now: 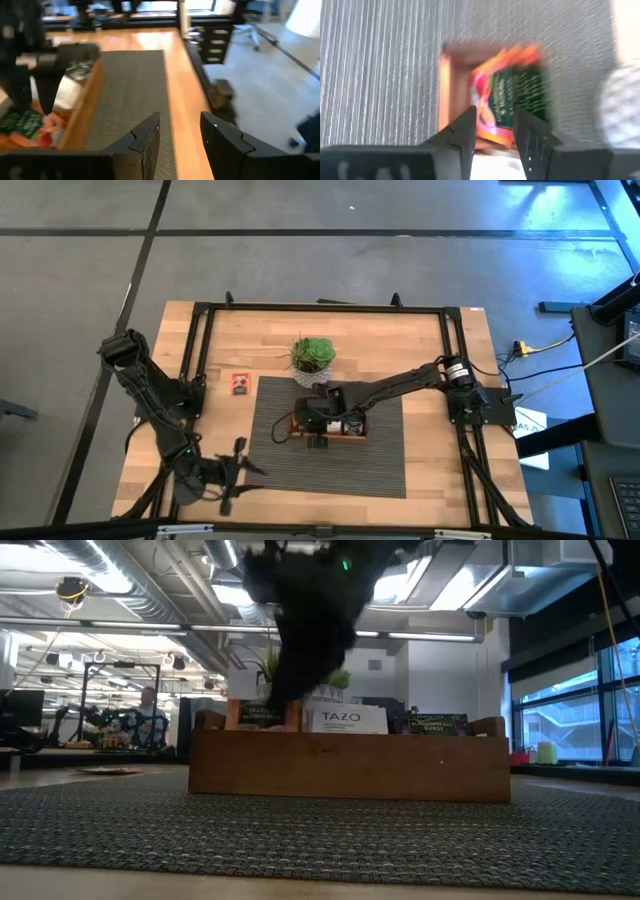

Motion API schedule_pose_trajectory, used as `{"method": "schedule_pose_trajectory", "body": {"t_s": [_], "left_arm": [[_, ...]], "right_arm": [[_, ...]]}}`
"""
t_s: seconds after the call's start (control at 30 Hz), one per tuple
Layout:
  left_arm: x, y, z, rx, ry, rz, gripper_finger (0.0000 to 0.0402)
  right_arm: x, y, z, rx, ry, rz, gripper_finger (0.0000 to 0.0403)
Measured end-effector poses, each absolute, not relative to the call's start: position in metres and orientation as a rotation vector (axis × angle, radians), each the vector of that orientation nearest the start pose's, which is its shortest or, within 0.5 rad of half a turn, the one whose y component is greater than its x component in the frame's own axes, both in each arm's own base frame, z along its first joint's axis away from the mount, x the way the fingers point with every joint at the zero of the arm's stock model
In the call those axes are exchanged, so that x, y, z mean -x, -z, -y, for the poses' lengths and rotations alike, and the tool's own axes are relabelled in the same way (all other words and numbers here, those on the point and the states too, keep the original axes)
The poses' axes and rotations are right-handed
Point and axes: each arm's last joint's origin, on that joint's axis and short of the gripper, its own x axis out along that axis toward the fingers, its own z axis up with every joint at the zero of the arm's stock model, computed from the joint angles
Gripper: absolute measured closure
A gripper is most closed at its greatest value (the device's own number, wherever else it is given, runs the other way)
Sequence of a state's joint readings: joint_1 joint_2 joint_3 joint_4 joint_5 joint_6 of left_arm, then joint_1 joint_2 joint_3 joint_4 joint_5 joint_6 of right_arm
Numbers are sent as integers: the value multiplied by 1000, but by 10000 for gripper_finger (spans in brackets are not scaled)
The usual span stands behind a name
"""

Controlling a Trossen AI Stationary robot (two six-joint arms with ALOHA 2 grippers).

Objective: Pick & Place Tea
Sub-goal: Put the orange tea bag into the left section of the wooden organizer

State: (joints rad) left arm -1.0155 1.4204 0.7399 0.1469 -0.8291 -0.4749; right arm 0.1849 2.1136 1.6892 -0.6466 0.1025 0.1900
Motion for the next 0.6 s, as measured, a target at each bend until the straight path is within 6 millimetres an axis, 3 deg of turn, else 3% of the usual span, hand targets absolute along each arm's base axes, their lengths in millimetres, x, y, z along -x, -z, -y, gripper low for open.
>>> {"method": "schedule_pose_trajectory", "body": {"t_s": [0.17, 0.37, 0.6], "left_arm": [[-185, -209, 206, 64, -36, -406, 268], [-190, -194, 144, 141, -377, -666, 268], [-183, -184, 78, 295, -837, -927, 266]], "right_arm": [[-430, -236, -83, 61, 162, -1010, 264], [-399, -273, -109, 201, 311, -910, 263], [-380, -245, -123, 223, 337, -925, 263]]}}
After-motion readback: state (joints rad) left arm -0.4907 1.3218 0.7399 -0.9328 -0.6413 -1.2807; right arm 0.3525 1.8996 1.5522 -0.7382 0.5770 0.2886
